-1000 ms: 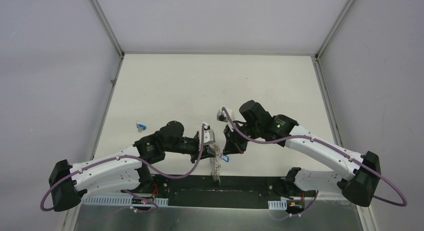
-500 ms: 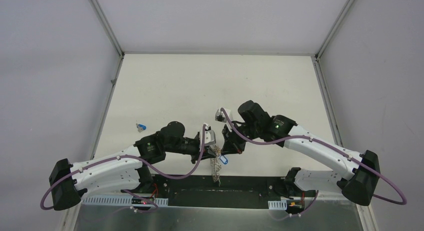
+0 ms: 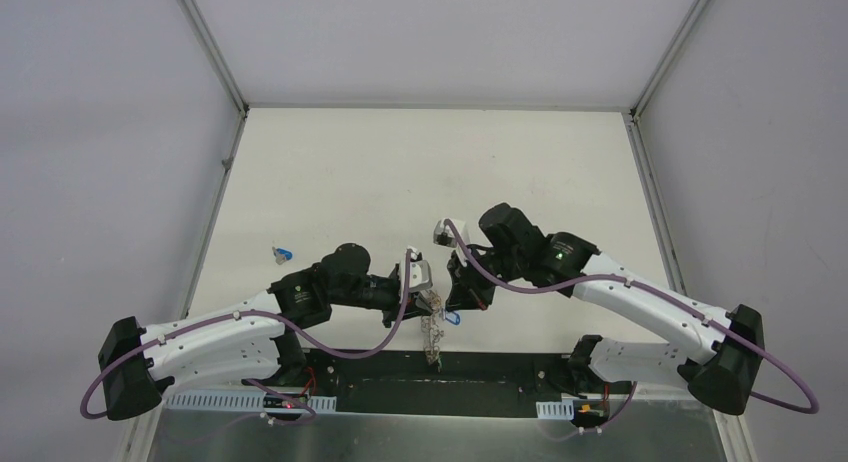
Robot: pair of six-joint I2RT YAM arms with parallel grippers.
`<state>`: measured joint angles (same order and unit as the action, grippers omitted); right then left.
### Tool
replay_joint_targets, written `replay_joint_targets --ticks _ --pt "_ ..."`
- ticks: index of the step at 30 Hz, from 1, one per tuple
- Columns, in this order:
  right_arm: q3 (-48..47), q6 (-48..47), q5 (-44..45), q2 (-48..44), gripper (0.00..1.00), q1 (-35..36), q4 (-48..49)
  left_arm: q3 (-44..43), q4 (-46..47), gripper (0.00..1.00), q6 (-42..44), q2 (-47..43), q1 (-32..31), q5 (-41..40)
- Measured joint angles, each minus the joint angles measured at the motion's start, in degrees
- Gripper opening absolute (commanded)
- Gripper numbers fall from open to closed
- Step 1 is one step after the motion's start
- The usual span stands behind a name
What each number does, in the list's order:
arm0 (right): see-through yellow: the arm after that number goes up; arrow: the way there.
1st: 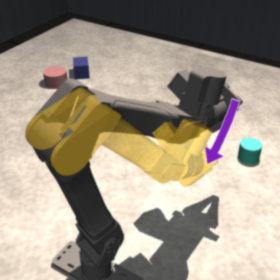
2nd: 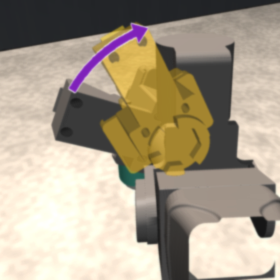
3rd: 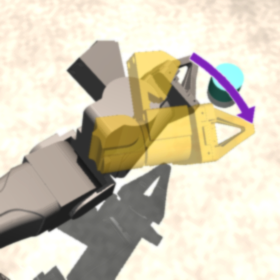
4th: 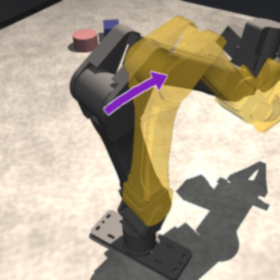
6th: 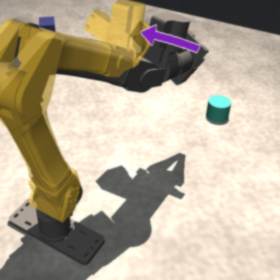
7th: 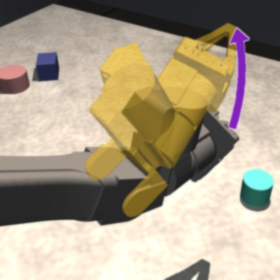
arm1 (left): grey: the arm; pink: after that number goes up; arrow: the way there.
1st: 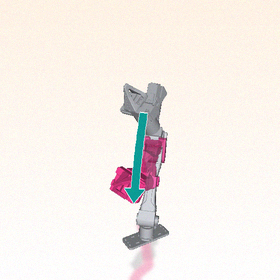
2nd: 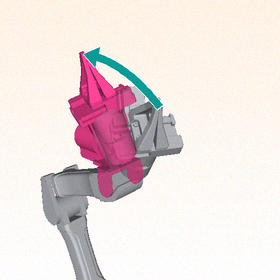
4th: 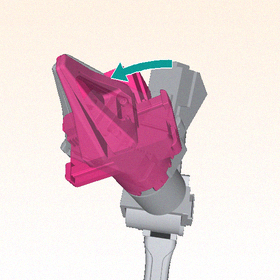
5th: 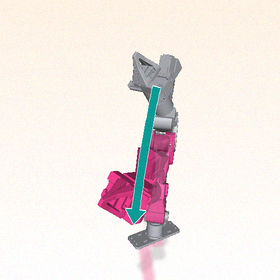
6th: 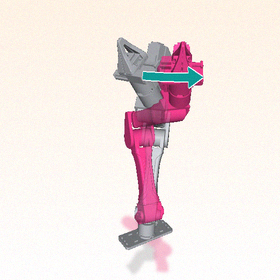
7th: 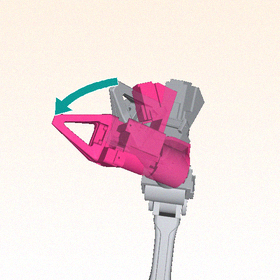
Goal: Put the keys on the keyring
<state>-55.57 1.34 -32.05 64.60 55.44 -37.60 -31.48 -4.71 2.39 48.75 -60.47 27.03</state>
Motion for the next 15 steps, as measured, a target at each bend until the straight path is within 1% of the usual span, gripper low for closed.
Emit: replay_joint_targets --ticks 15 --pt "0.0 0.0 -1.4 1.8 0.0 2.0 0.1 0.0 0.0 0.0 0.0 0.0 -0.4 -0.1"
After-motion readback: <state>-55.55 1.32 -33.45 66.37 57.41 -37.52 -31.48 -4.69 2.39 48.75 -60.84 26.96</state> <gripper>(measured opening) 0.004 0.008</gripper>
